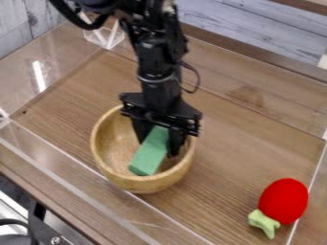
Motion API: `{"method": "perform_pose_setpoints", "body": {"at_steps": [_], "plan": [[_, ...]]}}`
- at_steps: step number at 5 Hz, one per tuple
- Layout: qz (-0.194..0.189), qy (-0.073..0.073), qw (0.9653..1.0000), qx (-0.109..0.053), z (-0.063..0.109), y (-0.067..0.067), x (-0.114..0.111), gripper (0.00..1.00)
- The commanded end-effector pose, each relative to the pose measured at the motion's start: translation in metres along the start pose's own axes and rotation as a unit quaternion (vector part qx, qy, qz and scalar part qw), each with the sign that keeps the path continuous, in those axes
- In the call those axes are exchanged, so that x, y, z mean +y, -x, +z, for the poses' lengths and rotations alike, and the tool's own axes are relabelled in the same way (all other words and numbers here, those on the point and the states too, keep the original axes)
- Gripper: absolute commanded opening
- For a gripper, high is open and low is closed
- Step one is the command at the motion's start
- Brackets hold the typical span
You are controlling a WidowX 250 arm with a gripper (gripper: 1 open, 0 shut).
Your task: Remove the green block from the brown bowl and put it on the table
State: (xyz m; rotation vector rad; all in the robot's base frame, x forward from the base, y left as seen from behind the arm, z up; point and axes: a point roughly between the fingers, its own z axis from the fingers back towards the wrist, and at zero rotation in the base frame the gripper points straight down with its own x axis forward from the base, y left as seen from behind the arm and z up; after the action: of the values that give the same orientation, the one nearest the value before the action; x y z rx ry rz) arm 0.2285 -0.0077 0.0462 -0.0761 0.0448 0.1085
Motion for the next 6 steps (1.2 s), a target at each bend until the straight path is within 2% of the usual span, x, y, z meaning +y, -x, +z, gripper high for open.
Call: {"method": "perform_pose_setpoints", "body": {"at_steps": [1,3,5,6], "plan": [[0.006,-0.001,0.9997,-0.024,0.012,-0.008,-0.013,0.0],[-0.006,0.001,0.9997,-0.023,0.022,0.0,-0.006,0.0],[-0.044,0.003,0.9988,-0.022,0.015,-0.005,-0.019,0.0],[-0.032,0.005,0.9992,-0.023,0.021,0.001,-0.008,0.0]]}}
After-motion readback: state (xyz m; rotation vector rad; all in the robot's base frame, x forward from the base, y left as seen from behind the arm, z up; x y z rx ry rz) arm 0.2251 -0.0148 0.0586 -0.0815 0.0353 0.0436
